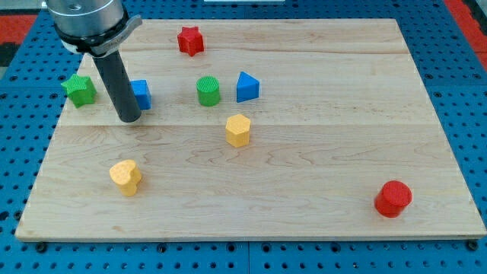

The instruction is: Move the hexagon diagonal to the right of the blue cube

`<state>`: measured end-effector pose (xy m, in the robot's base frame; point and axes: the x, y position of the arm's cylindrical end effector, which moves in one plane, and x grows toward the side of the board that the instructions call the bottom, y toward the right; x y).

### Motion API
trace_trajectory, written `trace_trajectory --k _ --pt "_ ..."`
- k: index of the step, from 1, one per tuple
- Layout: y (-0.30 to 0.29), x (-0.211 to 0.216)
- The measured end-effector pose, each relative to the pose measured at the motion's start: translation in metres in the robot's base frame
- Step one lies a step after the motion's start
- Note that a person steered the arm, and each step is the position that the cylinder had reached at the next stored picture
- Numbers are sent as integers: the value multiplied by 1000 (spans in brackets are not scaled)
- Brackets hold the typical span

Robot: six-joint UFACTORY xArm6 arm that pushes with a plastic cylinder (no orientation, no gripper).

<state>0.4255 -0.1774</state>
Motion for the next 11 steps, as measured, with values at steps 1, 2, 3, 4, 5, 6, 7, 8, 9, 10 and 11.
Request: trace_trajectory --k 1,2,3,4,5,6,7,8,9,10,11 --pt "-3 -15" --pt "2 -4" --pt "70 21" --pt "120 44" --pt "201 44" --pt "223 44" --pt "223 45" --pt "224 37" --pt "224 40" --pt "183 128" --pt "79 180"
